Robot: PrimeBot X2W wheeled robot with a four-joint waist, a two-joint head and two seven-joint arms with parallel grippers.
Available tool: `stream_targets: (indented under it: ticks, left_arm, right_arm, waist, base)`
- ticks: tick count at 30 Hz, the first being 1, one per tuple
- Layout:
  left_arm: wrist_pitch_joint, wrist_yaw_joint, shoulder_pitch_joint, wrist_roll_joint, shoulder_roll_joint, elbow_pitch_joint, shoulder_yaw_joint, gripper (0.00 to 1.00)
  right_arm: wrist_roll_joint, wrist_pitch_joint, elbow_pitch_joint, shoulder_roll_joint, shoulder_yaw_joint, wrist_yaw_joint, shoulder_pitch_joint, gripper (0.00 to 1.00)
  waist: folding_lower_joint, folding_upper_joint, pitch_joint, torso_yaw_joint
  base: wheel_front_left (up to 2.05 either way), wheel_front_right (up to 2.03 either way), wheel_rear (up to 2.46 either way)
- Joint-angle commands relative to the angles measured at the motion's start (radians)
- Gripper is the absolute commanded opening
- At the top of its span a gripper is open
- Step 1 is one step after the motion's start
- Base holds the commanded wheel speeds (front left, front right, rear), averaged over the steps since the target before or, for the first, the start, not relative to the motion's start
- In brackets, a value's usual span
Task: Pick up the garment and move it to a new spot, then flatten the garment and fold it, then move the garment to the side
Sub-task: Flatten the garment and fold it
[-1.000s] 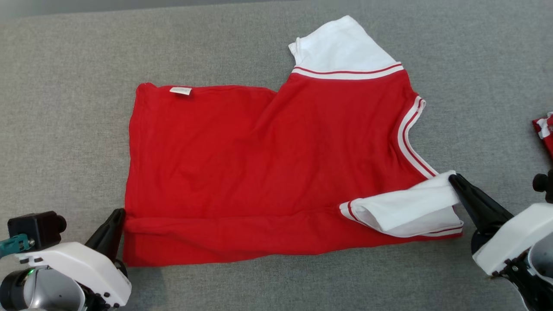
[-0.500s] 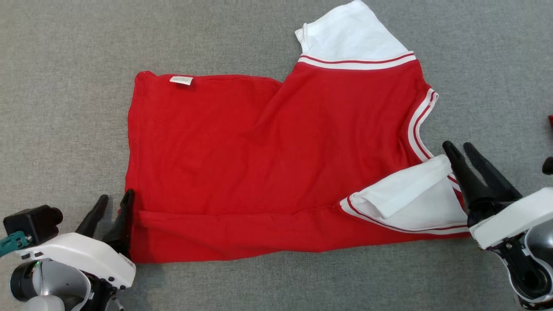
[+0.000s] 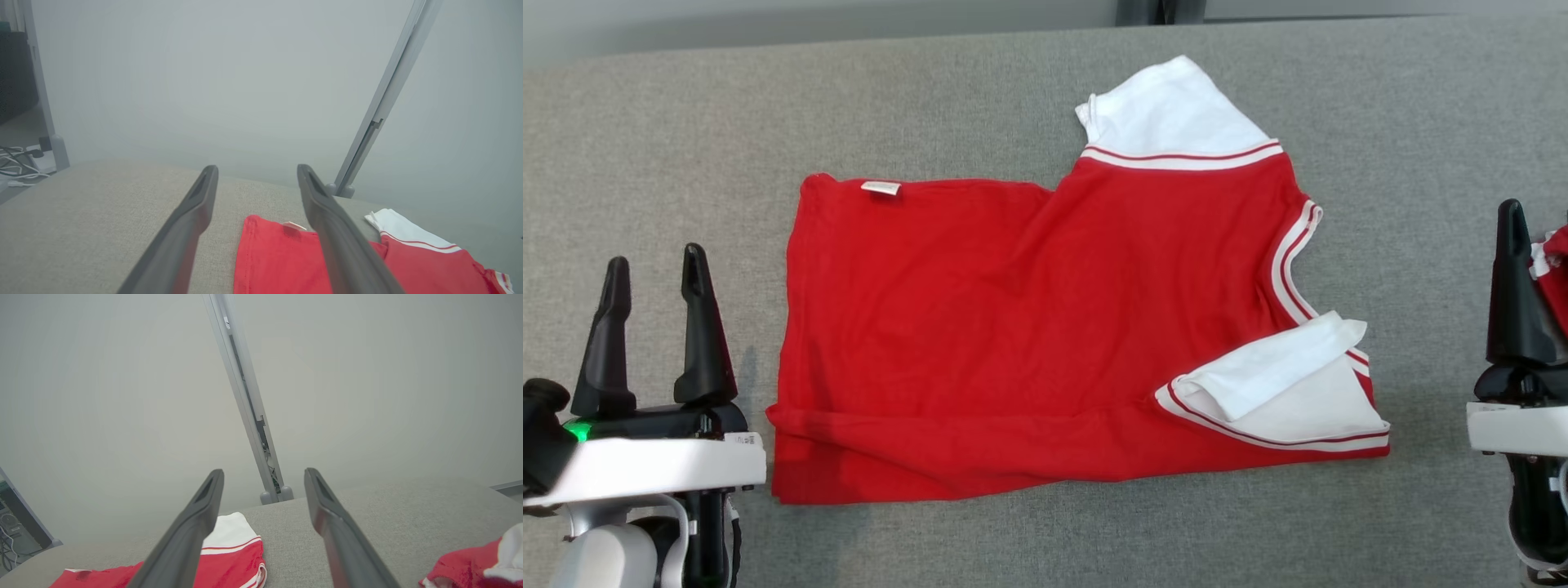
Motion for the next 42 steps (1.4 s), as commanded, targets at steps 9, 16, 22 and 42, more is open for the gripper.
stream_targets:
  ticks: [9,16,22,42]
  left_arm:
    - [-0.102,-0.042,0.007,0.127,0.036,0.099,-0.038,1.0]
    - [-0.107,-0.056,0.002,0.129,0.031,0.164,-0.05,1.0]
    - [-0.111,-0.059,-0.006,0.137,0.031,0.186,-0.061,1.0]
    - [-0.06,-0.084,0.145,0.06,-0.041,0.355,-0.142,1.0]
  right_arm:
    - [-0.214,-0.059,0.063,0.0,0.023,0.0,0.07,1.0]
    - [-0.238,-0.063,0.099,0.012,0.03,0.0,0.079,1.0]
    - [-0.244,-0.06,0.11,0.009,0.032,0.0,0.076,1.0]
    - [-0.199,0.012,0.269,-0.013,0.125,0.0,0.203,1.0]
  waist:
    - [0.0,0.0,-0.075,0.013]
    - [0.0,0.0,-0.081,0.02]
    - [0.0,0.0,-0.082,0.021]
    - [0.0,0.0,-0.058,0.03]
  base:
    - [0.0,0.0,0.0]
    - [0.0,0.0,0.0]
    - [0.0,0.0,0.0]
    - [0.0,0.0,0.0]
